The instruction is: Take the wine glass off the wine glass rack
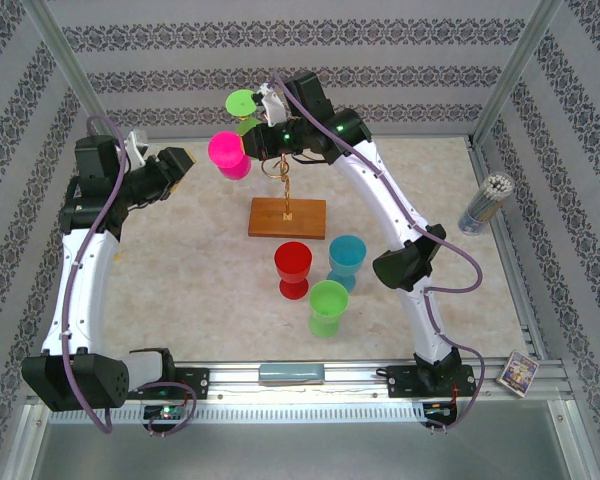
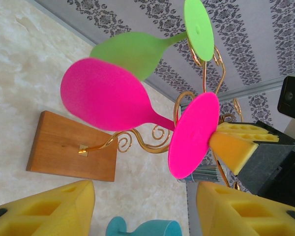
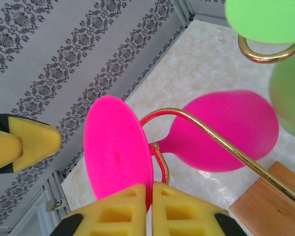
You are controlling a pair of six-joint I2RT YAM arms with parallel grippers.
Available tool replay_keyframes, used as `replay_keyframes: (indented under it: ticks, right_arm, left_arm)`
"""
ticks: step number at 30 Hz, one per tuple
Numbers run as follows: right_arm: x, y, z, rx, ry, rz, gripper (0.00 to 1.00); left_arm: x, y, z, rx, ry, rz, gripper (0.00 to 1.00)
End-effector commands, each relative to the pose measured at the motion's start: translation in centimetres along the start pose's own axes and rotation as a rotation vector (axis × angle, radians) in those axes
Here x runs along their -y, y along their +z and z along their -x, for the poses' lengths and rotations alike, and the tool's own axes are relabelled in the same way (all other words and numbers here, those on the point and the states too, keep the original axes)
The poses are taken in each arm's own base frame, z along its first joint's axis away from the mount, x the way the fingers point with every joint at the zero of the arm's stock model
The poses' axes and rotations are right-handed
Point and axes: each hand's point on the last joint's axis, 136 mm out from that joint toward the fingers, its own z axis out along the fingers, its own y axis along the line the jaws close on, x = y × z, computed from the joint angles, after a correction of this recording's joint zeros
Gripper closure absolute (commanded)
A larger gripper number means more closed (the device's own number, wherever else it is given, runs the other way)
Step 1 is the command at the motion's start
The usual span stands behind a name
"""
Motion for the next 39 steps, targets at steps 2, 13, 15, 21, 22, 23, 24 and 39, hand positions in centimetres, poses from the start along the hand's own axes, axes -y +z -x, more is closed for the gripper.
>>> replay_keyframes:
  ticks: [2, 13, 15, 21, 22, 23, 24, 39]
  right_arm:
    - [-0.7, -0.9, 0.5, 0.016, -0.007, 0.01, 0.96]
    - [-1.6, -1.2, 1.0, 0.027, 0.014, 0.063, 1.0]
    - [-1.6, -1.2, 1.0, 0.026, 0.015, 0.064, 1.0]
    - [-1.5, -1.1, 0.7, 0.016, 0.018, 0.061, 0.97]
    - [-1.3, -1.1, 0.7, 0.016, 0.02, 0.057, 0.96]
    - [-1.3, -1.1, 0.7, 0.015, 0.02, 0.057, 0.93]
    - [-1.2, -1.0, 0.6, 0.013, 0.022, 0.056, 0.9]
    - [-0.8, -0.7, 0.6, 0.012, 0.029, 0.045, 0.67]
  left_arm:
    - [1.1, -0.9, 0.6, 0.036, 0.028, -0.044, 0.43]
    - [1.5, -0.6, 0.7, 0.029, 0.023, -0.076, 0.43]
    - [1.8, -0.4, 0.7, 0.025, 0.023, -0.102, 0.43]
    - [1.7, 0.6, 1.2, 0.017, 0.011, -0.126, 0.43]
    - [1.6, 0.8, 1.3, 0.015, 0.008, -0.128, 0.43]
    - [1.6, 1.1, 1.4, 0.013, 0.008, -0.129, 0.43]
    - [1.6, 1.3, 1.5, 0.01, 0.008, -0.131, 0.43]
    - [2.8, 4.1, 1.4, -0.045, 0.044, -0.157, 0.44]
